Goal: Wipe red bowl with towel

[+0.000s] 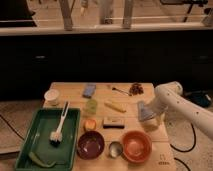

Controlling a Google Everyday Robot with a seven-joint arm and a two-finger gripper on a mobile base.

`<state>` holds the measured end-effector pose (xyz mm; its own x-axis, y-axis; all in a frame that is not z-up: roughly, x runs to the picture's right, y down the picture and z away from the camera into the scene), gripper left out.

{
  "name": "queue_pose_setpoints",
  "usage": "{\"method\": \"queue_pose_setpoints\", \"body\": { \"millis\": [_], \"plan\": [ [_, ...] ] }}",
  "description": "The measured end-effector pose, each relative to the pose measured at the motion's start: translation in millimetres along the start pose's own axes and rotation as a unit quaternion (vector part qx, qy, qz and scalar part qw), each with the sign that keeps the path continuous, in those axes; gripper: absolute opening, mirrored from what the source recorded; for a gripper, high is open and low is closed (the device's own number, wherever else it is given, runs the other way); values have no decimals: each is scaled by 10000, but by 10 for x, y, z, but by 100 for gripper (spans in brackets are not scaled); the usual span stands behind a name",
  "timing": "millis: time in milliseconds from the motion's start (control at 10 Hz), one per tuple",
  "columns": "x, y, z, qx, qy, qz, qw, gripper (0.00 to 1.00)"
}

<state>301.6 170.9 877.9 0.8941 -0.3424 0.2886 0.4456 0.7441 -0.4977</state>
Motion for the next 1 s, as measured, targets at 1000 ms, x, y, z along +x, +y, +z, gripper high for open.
{"method": "queue_pose_setpoints", "body": {
  "millis": [1000],
  "plan": [
    [-73,-157,143,-285,117,-94,9995,62]
  ]
}}
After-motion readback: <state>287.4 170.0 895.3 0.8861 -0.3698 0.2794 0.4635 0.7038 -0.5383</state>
